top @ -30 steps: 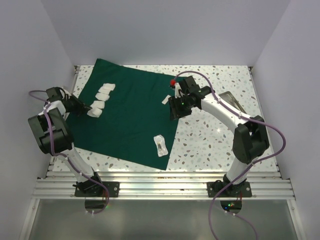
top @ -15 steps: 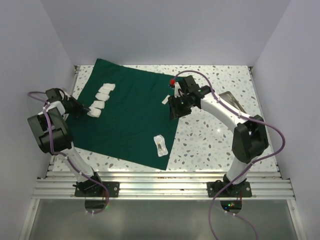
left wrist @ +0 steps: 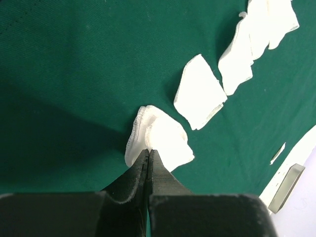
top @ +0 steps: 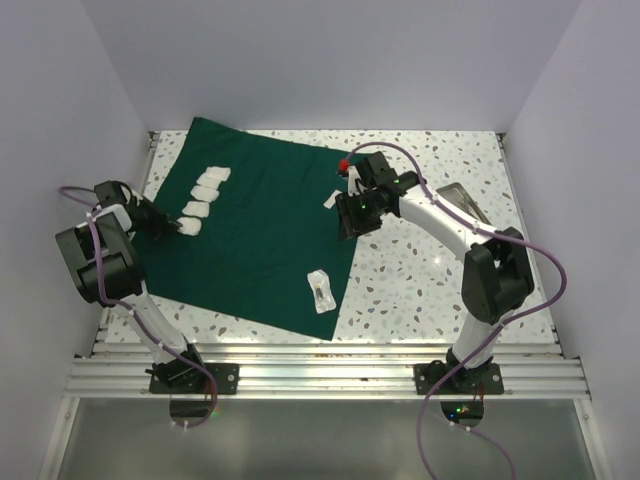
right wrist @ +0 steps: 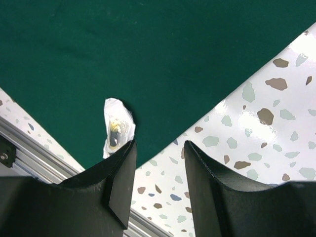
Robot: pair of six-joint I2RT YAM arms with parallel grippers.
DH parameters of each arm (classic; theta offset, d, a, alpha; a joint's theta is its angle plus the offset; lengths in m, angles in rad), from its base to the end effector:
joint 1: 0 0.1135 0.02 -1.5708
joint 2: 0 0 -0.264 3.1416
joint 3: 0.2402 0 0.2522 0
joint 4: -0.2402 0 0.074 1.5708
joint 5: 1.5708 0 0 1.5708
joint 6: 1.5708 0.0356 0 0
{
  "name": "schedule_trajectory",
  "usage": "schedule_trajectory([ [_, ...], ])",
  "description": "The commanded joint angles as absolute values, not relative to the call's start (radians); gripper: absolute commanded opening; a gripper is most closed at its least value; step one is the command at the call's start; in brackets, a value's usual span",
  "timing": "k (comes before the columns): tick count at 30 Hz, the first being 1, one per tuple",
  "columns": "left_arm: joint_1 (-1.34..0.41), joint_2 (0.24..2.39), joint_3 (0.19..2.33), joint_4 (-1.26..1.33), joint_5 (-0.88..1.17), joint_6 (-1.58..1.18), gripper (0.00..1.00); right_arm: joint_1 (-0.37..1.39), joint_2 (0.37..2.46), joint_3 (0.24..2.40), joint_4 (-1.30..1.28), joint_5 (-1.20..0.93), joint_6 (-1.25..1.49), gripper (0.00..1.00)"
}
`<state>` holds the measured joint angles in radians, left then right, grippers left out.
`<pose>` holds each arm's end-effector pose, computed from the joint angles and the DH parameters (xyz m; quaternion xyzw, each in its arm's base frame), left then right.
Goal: Prepare the surgical pack
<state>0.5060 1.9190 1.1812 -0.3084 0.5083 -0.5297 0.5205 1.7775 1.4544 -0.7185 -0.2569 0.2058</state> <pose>0.3446 0.1711 0.1503 -0.4061 0.8445 -0.2458 0.2481 0.3254 0.1970 0.2574 -0.1831 0.9402 0.2077 0.1985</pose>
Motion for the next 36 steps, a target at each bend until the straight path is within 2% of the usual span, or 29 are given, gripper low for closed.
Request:
schedule_trajectory([
  [1, 0.522, 1.933, 1.195, -0.285, 0.500, -0.497, 0.03, 0.519, 1.779, 1.499, -0.712, -0.282, 0.206, 0.48],
  [5, 0.522, 1.905, 1.223, -0.333, 0.466, -0.462, 0.19, 0.518, 1.784, 1.502, -0.712, -0.285, 0.209, 0.48],
  [6, 0.522, 1.892, 1.229, -0.344, 0.459, -0.445, 0.28, 0.520, 1.784, 1.502, -0.710, -0.285, 0.209, 0.47],
  [9, 0.522, 1.868, 1.256, -0.379, 0.417, -0.422, 0.41, 0.520, 1.786, 1.500, -0.707, -0.293, 0.215, 0.47],
  [18, 0.525, 1.879, 1.322, -0.411, 0.366, -0.377, 0.61, 0.520, 1.778, 1.488, -0.703, -0.302, 0.218, 0.47],
  [25, 0.525, 2.043, 1.408, -0.443, 0.601, -0.316, 0.61, 0.520, 1.769, 1.474, -0.700, -0.301, 0.215, 0.47],
  [34, 0.523, 2.108, 1.413, -0.469, 0.643, -0.276, 0.57, 0.519, 1.775, 1.480, -0.699, -0.304, 0.213, 0.47],
  [36, 0.523, 2.106, 1.396, -0.472, 0.637, -0.275, 0.53, 0.520, 1.776, 1.483, -0.698, -0.304, 0.213, 0.47],
])
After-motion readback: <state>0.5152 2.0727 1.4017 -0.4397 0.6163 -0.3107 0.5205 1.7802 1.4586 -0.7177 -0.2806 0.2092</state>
